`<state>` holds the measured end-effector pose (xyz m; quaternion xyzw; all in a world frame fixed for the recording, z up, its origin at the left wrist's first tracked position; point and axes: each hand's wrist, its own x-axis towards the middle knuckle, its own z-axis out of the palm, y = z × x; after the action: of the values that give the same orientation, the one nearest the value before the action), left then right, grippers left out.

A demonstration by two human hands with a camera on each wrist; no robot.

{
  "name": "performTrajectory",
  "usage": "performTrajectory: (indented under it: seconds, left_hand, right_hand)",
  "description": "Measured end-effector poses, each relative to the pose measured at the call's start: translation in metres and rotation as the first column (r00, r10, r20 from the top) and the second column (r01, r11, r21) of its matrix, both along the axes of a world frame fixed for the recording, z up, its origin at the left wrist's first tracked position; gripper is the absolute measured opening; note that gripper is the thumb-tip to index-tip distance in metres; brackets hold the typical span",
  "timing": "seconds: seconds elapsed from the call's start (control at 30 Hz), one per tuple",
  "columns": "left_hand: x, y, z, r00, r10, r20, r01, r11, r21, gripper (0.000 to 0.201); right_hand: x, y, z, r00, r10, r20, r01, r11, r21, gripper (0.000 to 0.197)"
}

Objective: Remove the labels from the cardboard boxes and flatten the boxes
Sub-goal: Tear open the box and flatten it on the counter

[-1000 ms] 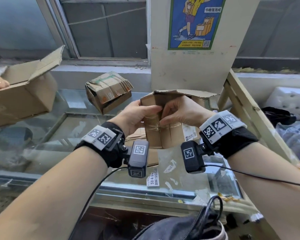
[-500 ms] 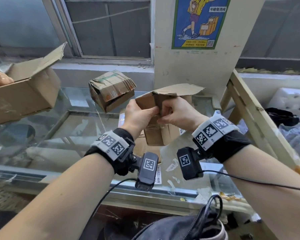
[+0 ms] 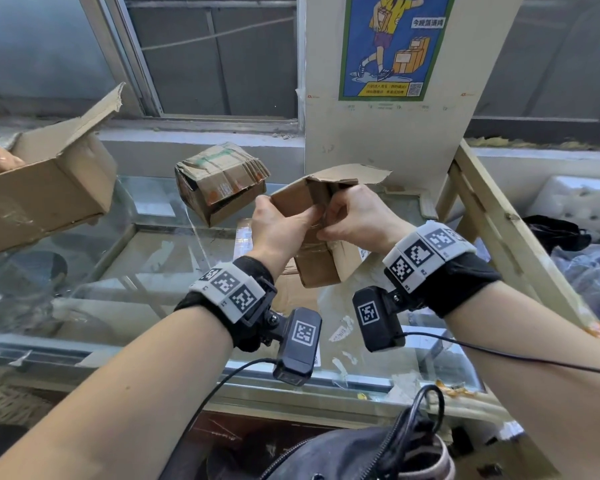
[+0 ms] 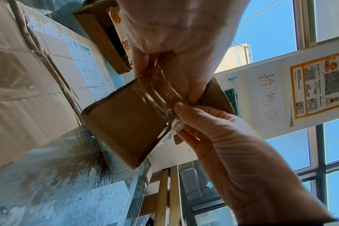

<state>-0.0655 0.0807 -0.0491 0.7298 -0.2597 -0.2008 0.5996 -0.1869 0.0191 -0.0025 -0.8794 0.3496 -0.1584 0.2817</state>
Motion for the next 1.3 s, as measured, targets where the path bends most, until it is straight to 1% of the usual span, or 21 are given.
performTrajectory:
  seconds: [0.07,0.13,0.17,0.2,0.23,0.3,0.33,0.43,0.57,0.6,0.7,0.77,0.87,0.93,1.0,1.13,1.17,1.2,1.23,1.27,1.3]
  left_hand:
    - [0.001,0.001,0.002,0.998,-0.056,-0.038,0.058,0.997,0.045,0.068]
    - [0.001,0.006,0.006,0.978,-0.152,-0.145,0.163,0.984,0.065,0.069]
    - [0.002,0.008,0.007,0.954,-0.213,-0.21,0.232,0.97,0.07,0.067]
    - [0.002,0.009,0.008,0.925,-0.27,-0.267,0.299,0.951,0.074,0.06]
    - [0.001,0.011,0.009,0.904,-0.303,-0.301,0.339,0.937,0.078,0.048]
    - [-0.002,0.013,0.01,0.881,-0.295,-0.371,0.344,0.936,0.071,0.02]
    - [-0.003,0.013,0.008,0.866,-0.278,-0.416,0.333,0.941,0.064,0.015]
    - [-0.01,0.013,0.004,0.826,-0.252,-0.505,0.324,0.944,0.06,0.021]
    - [-0.016,0.006,-0.001,0.864,-0.227,-0.449,0.281,0.958,0.056,0.047]
    - [-0.017,0.004,-0.001,0.88,-0.222,-0.421,0.268,0.962,0.053,0.049]
    - [-0.022,0.001,0.001,0.92,-0.18,-0.348,0.209,0.977,0.047,0.04]
    - [-0.023,0.001,0.002,0.927,-0.158,-0.341,0.185,0.981,0.049,0.042]
    - [-0.022,0.001,0.001,0.915,-0.163,-0.37,0.187,0.982,0.03,0.052]
    - [-0.021,0.0,0.001,0.913,-0.162,-0.374,0.183,0.983,0.021,0.057]
    - [-0.021,0.0,0.002,0.909,-0.171,-0.38,0.185,0.983,0.002,0.059]
    - [-0.02,0.004,0.005,0.889,-0.194,-0.414,0.197,0.98,-0.037,0.046]
    - [-0.018,0.004,0.003,0.898,-0.181,-0.401,0.181,0.983,-0.039,0.046]
    - [-0.016,0.004,0.002,0.931,-0.141,-0.338,0.141,0.99,-0.025,0.048]
    - [-0.015,0.004,0.0,0.978,-0.076,-0.195,0.077,0.997,-0.004,0.046]
    - [-0.014,0.006,0.0,0.998,-0.004,0.058,0.005,1.0,-0.008,0.042]
    - [-0.014,0.01,0.001,0.933,0.041,0.357,-0.016,0.997,-0.074,0.037]
  right_hand:
    - [-0.002,-0.001,0.001,0.999,0.024,-0.03,-0.024,1.0,0.007,0.015]
    - [-0.004,-0.001,0.002,0.998,0.035,-0.053,-0.035,0.999,-0.007,0.016]
    - [-0.006,-0.001,0.002,0.997,0.034,-0.062,-0.035,0.999,-0.026,0.017]
    - [-0.007,-0.001,0.002,0.997,0.027,-0.072,-0.03,0.999,-0.044,0.018]
    - [-0.008,-0.001,0.002,0.997,0.018,-0.08,-0.023,0.998,-0.058,0.018]
    - [-0.009,0.0,0.003,0.994,0.012,-0.106,-0.02,0.997,-0.072,0.018]
    - [-0.009,0.001,0.004,0.991,0.012,-0.131,-0.023,0.997,-0.078,0.017]
    - [-0.008,0.001,0.004,0.976,0.013,-0.218,-0.03,0.997,-0.076,0.016]
    - [-0.01,-0.003,0.001,0.967,-0.03,-0.251,0.007,0.996,-0.094,0.022]
    - [-0.011,-0.004,0.001,0.971,-0.035,-0.237,0.011,0.995,-0.101,0.022]
    - [-0.013,-0.002,0.001,0.979,-0.002,-0.206,-0.025,0.991,-0.128,0.015]
    - [-0.015,-0.001,0.002,0.979,0.044,-0.197,-0.075,0.985,-0.153,0.01]
    - [-0.021,-0.003,0.003,0.989,0.059,-0.132,-0.08,0.984,-0.162,0.011]
    - [-0.023,-0.004,0.004,0.994,0.055,-0.094,-0.07,0.983,-0.172,0.016]
    - [-0.023,-0.003,0.005,0.996,0.057,-0.073,-0.071,0.977,-0.203,0.016]
    - [-0.027,-0.006,0.008,0.999,0.045,0.018,-0.041,0.98,-0.194,0.013]
    - [-0.028,-0.007,0.008,0.999,0.034,0.025,-0.029,0.982,-0.188,0.013]
    - [-0.029,-0.009,0.009,0.999,0.023,0.027,-0.018,0.982,-0.188,0.014]
    - [-0.03,-0.011,0.01,1.0,0.014,0.026,-0.009,0.982,-0.191,0.014]
    - [-0.031,-0.012,0.011,1.0,0.01,0.023,-0.006,0.981,-0.195,0.014]
    - [-0.032,-0.014,0.011,1.0,0.012,0.018,-0.008,0.98,-0.201,0.014]
